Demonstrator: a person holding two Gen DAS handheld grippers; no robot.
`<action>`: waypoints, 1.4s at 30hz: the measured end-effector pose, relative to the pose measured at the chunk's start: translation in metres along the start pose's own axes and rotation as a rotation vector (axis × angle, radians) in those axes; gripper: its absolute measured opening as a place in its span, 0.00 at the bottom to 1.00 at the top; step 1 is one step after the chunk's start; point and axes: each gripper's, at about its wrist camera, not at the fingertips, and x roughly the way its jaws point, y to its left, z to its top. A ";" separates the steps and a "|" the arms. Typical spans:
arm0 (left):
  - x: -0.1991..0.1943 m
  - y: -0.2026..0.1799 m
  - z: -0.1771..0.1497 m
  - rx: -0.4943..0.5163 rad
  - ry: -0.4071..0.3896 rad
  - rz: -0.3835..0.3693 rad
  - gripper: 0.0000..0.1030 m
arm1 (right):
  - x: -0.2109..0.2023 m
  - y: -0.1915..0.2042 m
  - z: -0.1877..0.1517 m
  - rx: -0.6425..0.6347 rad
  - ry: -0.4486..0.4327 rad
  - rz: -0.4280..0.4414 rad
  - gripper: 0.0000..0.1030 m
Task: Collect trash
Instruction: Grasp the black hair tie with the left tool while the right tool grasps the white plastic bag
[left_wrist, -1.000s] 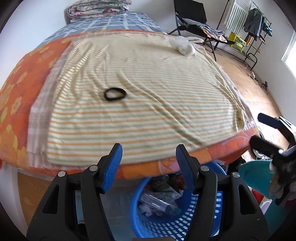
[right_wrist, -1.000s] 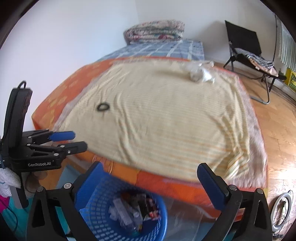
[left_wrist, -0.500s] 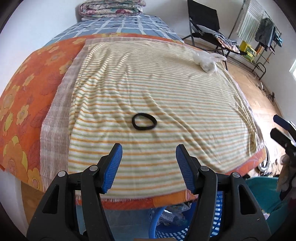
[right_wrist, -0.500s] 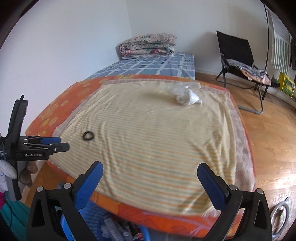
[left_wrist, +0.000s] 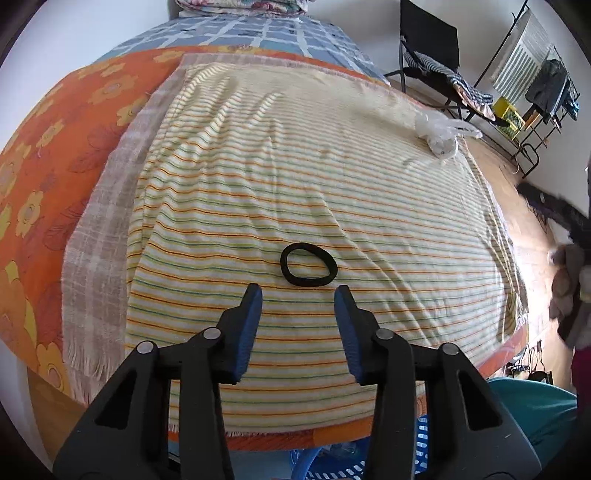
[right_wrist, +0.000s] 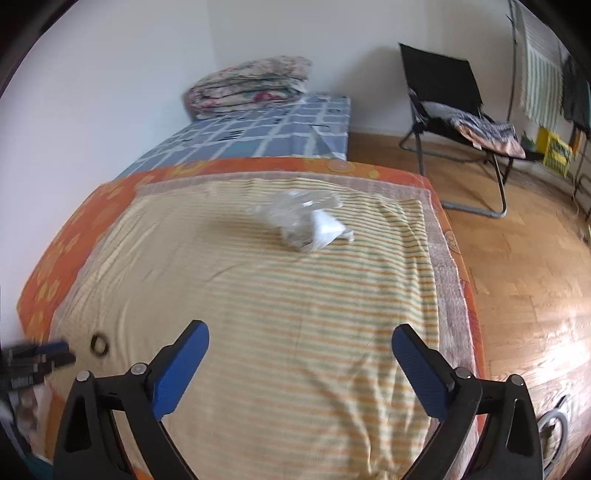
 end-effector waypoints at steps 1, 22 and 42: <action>0.003 0.000 0.001 -0.001 0.004 0.004 0.38 | 0.005 -0.003 0.004 0.015 0.006 0.003 0.90; 0.042 -0.005 0.025 -0.014 0.045 0.000 0.24 | 0.114 -0.037 0.058 0.123 0.016 -0.022 0.73; 0.045 -0.005 0.030 -0.023 0.018 0.033 0.05 | 0.142 -0.019 0.067 0.029 -0.006 0.076 0.24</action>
